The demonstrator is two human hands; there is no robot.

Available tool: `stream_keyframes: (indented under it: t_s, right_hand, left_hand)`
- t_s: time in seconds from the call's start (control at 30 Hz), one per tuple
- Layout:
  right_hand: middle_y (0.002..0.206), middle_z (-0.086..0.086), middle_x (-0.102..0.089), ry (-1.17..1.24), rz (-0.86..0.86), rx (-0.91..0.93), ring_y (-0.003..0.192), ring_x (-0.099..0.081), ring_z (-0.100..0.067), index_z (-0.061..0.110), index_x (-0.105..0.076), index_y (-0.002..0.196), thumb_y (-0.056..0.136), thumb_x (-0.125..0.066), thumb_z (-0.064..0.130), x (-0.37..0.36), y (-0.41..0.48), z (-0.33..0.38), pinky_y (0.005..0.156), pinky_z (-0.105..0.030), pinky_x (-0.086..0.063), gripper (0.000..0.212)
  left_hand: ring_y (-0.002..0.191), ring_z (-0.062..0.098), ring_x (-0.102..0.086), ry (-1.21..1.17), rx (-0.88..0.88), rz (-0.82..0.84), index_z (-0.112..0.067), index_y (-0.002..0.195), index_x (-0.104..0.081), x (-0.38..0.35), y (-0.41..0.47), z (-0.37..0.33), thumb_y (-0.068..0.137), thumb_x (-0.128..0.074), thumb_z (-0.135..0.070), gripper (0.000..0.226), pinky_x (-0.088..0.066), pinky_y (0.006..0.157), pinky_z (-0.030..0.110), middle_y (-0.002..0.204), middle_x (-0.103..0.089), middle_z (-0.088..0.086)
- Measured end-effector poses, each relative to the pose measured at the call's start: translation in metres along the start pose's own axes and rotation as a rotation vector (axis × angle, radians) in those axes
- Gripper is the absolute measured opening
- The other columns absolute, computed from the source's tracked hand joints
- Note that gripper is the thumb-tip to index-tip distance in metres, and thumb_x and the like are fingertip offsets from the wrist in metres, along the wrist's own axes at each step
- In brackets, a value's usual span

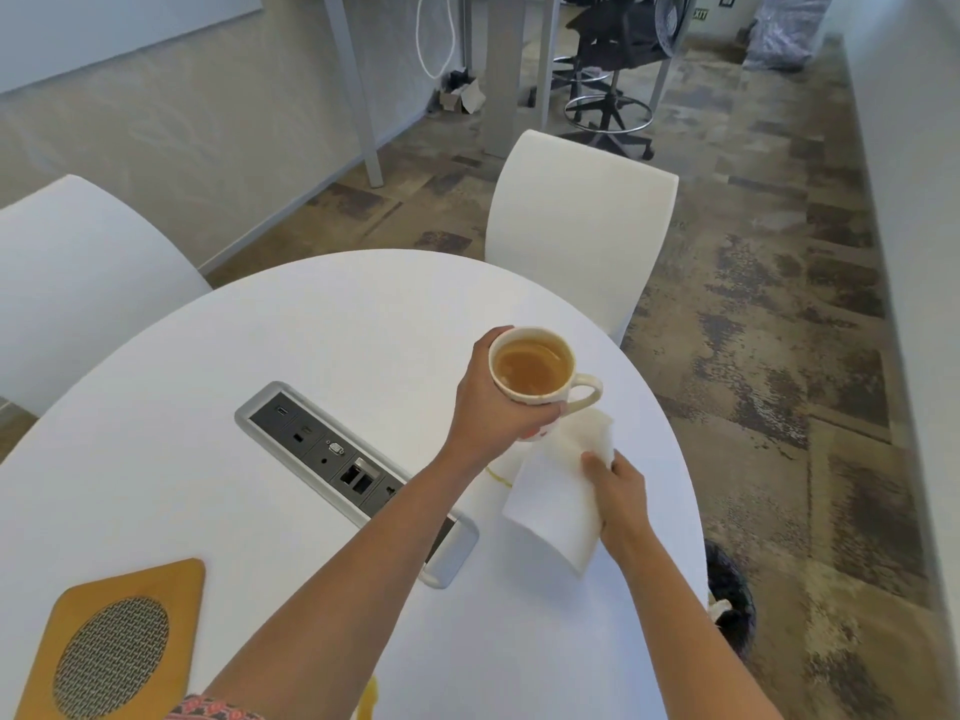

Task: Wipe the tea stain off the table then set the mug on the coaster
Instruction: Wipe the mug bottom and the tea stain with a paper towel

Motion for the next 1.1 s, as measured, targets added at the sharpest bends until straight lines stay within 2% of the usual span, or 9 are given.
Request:
stream_keyframes:
  t_s: [0.1,0.2,0.33,0.47,0.6,0.77,0.93,1.03,1.1]
  right_hand:
    - [0.085,-0.010,-0.068,0.035,0.093,0.005,0.080,-0.059,-0.026,0.012,-0.068,0.079,0.086,-0.056,0.009,-0.019,-0.012,0.001,0.074,-0.040,-0.050,0.014]
    - [0.091,-0.012,-0.072,0.141,0.159,0.004,0.080,-0.065,-0.026,0.009,-0.069,0.089,0.089,-0.060,0.014,-0.035,-0.024,0.006,0.079,-0.042,-0.054,0.010]
    - [0.088,-0.008,-0.073,0.352,0.227,-0.014,0.074,-0.070,-0.020,0.011,-0.066,0.098,0.092,-0.057,0.014,-0.045,-0.030,0.010,0.066,-0.033,-0.059,0.011]
    - [0.080,-0.006,-0.074,0.451,0.253,-0.027,0.069,-0.071,-0.019,0.011,-0.065,0.097,0.094,-0.054,0.011,-0.052,-0.029,0.017,0.059,-0.030,-0.057,0.012]
    - [0.080,-0.008,-0.073,0.471,0.276,-0.029,0.074,-0.068,-0.023,0.010,-0.065,0.095,0.092,-0.056,0.009,-0.060,-0.028,0.023,0.062,-0.033,-0.057,0.010]
    - [0.076,-0.008,-0.073,0.530,0.364,-0.071,0.070,-0.069,-0.021,0.009,-0.063,0.093,0.093,-0.053,0.010,-0.072,-0.031,0.024,0.060,-0.032,-0.057,0.010]
    - [0.075,-0.009,-0.071,0.421,0.429,-0.083,0.073,-0.066,-0.025,0.007,-0.064,0.087,0.094,-0.049,0.005,-0.079,-0.038,0.021,0.065,-0.035,-0.058,0.017]
    - [0.080,-0.011,-0.071,0.381,0.473,-0.098,0.075,-0.068,-0.026,0.006,-0.064,0.091,0.086,-0.058,0.007,-0.074,-0.043,0.018,0.072,-0.040,-0.057,0.007]
    - [0.085,-0.014,-0.071,0.380,0.472,-0.123,0.076,-0.068,-0.028,0.007,-0.064,0.095,0.079,-0.061,0.010,-0.068,-0.043,0.017,0.070,-0.041,-0.058,0.016]
  left_hand:
    - [0.108,0.006,-0.056,-0.024,-0.001,-0.004,-0.032,0.122,-0.047,-0.001,-0.001,-0.010,0.049,-0.087,-0.022,0.085,-0.058,0.074,0.039,0.115,-0.060,-0.015]
    - [0.109,0.003,-0.056,0.011,-0.033,-0.028,-0.030,0.124,-0.046,-0.001,-0.002,-0.015,0.048,-0.087,-0.026,0.087,-0.051,0.088,0.028,0.119,-0.059,-0.016]
    - [0.108,-0.003,-0.054,0.027,-0.058,-0.036,-0.027,0.124,-0.046,0.001,-0.006,-0.022,0.049,-0.085,-0.027,0.085,-0.045,0.088,0.015,0.120,-0.058,-0.016]
    - [0.110,-0.001,-0.054,0.041,-0.063,-0.038,-0.028,0.126,-0.045,0.003,-0.011,-0.025,0.049,-0.086,-0.028,0.087,-0.047,0.092,0.023,0.121,-0.057,-0.016]
    - [0.110,0.002,-0.054,0.061,-0.079,-0.052,-0.028,0.125,-0.045,0.003,-0.014,-0.026,0.049,-0.086,-0.029,0.086,-0.048,0.092,0.027,0.122,-0.057,-0.014]
    - [0.108,0.000,-0.053,0.075,-0.085,-0.071,-0.028,0.125,-0.045,0.005,-0.017,-0.026,0.050,-0.087,-0.028,0.085,-0.047,0.089,0.020,0.121,-0.056,-0.015]
    - [0.108,0.000,-0.053,0.093,-0.100,-0.064,-0.028,0.124,-0.045,0.008,-0.016,-0.027,0.051,-0.087,-0.026,0.085,-0.044,0.085,0.011,0.121,-0.056,-0.015]
    - [0.106,-0.001,-0.053,0.086,-0.094,-0.060,-0.027,0.125,-0.045,0.012,-0.013,-0.027,0.052,-0.087,-0.024,0.084,-0.045,0.085,0.012,0.120,-0.056,-0.016]
    - [0.106,-0.001,-0.054,0.078,-0.082,-0.060,-0.027,0.124,-0.045,0.015,-0.010,-0.027,0.052,-0.087,-0.024,0.084,-0.044,0.083,0.010,0.119,-0.057,-0.015]
Point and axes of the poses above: each hand's wrist, its own y-axis towards the middle knuckle, its own x-axis out of the back of the hand, z = x × y, the point moved 1 cm from there along y, towards the middle knuckle
